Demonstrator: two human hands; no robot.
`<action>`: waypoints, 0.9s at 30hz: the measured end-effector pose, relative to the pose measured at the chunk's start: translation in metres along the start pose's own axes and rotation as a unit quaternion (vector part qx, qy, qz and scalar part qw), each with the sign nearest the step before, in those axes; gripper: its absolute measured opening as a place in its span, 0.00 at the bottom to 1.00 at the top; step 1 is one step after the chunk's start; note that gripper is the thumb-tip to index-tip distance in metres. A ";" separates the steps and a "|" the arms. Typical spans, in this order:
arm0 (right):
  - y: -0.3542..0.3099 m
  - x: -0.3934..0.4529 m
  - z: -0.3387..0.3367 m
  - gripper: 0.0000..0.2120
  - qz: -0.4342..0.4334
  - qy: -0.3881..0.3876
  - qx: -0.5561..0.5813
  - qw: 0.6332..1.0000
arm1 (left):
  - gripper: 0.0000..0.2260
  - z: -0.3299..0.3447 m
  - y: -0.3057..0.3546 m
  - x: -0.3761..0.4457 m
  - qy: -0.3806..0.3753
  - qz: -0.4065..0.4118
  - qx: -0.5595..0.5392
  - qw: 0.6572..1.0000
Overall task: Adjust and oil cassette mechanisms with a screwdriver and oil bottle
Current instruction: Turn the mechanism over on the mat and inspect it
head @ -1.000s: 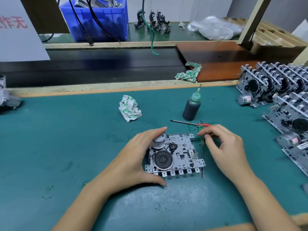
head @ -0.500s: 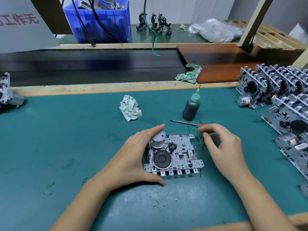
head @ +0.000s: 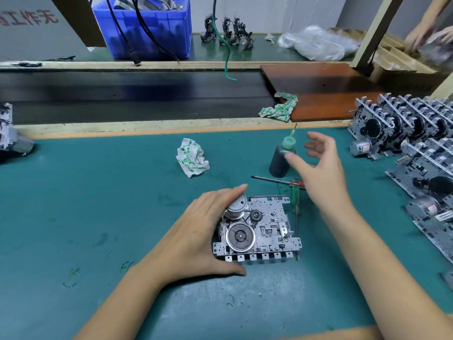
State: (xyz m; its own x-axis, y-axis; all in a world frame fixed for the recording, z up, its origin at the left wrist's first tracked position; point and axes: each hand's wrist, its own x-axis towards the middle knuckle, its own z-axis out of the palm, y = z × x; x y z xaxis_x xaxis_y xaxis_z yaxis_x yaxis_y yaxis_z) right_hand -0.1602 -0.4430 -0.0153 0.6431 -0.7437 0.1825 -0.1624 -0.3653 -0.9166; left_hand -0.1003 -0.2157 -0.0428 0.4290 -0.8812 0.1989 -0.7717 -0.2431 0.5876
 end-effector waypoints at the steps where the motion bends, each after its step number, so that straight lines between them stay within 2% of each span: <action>1: -0.004 -0.003 0.004 0.18 -0.026 0.042 0.034 0.998 | 0.52 0.001 -0.001 0.000 -0.001 -0.015 -0.018 1.000; 3: -0.011 -0.011 0.005 0.10 -0.102 0.099 0.107 0.984 | 0.53 0.003 -0.005 -0.001 -0.001 -0.039 -0.051 0.998; 4: -0.010 -0.016 0.001 0.08 -0.132 0.082 0.122 0.980 | 0.54 0.005 -0.008 -0.001 -0.001 -0.047 -0.062 0.997; 5: -0.010 -0.020 -0.003 0.07 -0.149 0.024 0.118 0.982 | 0.54 0.006 -0.009 -0.001 -0.001 -0.053 -0.070 0.996; 6: -0.010 -0.023 -0.009 0.08 -0.153 -0.067 0.089 0.982 | 0.54 0.006 -0.011 -0.001 -0.003 -0.057 -0.076 0.995; 7: -0.011 -0.025 -0.013 0.13 -0.151 -0.173 0.030 0.973 | 0.54 0.006 -0.011 -0.001 -0.004 -0.058 -0.083 0.995; 8: -0.011 -0.026 -0.017 0.22 -0.143 -0.280 -0.053 0.948 | 0.54 0.006 -0.012 -0.001 -0.005 -0.058 -0.090 0.994; 10: -0.010 -0.031 -0.016 0.44 -0.112 -0.431 -0.204 0.872 | 0.54 0.006 -0.013 -0.001 -0.004 -0.056 -0.099 0.994; 12: -0.008 -0.036 -0.011 0.58 -0.135 -0.472 -0.302 0.817 | 0.53 0.006 -0.013 0.000 -0.001 -0.053 -0.100 0.994; 15: -0.007 -0.044 -0.009 0.64 -0.208 -0.443 -0.401 0.774 | 0.53 0.007 -0.015 0.000 0.000 -0.055 -0.103 0.993; 17: -0.010 -0.046 -0.011 0.62 -0.222 -0.407 -0.434 0.773 | 0.53 0.009 -0.017 0.001 0.001 -0.057 -0.101 0.993; 20: -0.017 -0.046 -0.007 0.54 -0.239 -0.371 -0.458 0.772 | 0.54 0.009 -0.015 0.003 0.010 -0.055 -0.120 0.991; 23: -0.026 -0.038 -0.011 0.44 -0.248 -0.357 -0.445 0.783 | 0.56 0.008 -0.014 0.003 0.052 -0.065 -0.207 0.975; 24: -0.030 -0.036 -0.013 0.41 -0.226 -0.358 -0.412 0.807 | 0.56 0.006 -0.016 0.004 0.068 -0.081 -0.269 0.957; 25: -0.032 -0.033 -0.015 0.38 -0.179 -0.368 -0.337 0.848 | 0.56 0.003 -0.016 0.007 0.075 -0.102 -0.340 0.932; 26: -0.033 -0.033 -0.015 0.34 -0.113 -0.402 -0.221 0.881 | 0.54 -0.001 -0.015 0.009 0.070 -0.123 -0.418 0.897; 27: -0.030 -0.035 -0.013 0.31 -0.037 -0.456 -0.079 0.886 | 0.53 -0.005 -0.013 0.010 0.052 -0.145 -0.512 0.845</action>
State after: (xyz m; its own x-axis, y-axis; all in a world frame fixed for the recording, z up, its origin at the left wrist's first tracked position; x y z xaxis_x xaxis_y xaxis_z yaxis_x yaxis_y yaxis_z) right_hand -0.1874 -0.4128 0.0107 0.9819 0.0202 -0.1884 -0.1504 -0.5214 -0.8400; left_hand -0.0833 -0.2197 -0.0450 0.6111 -0.7908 -0.0337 0.1606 0.0822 0.9836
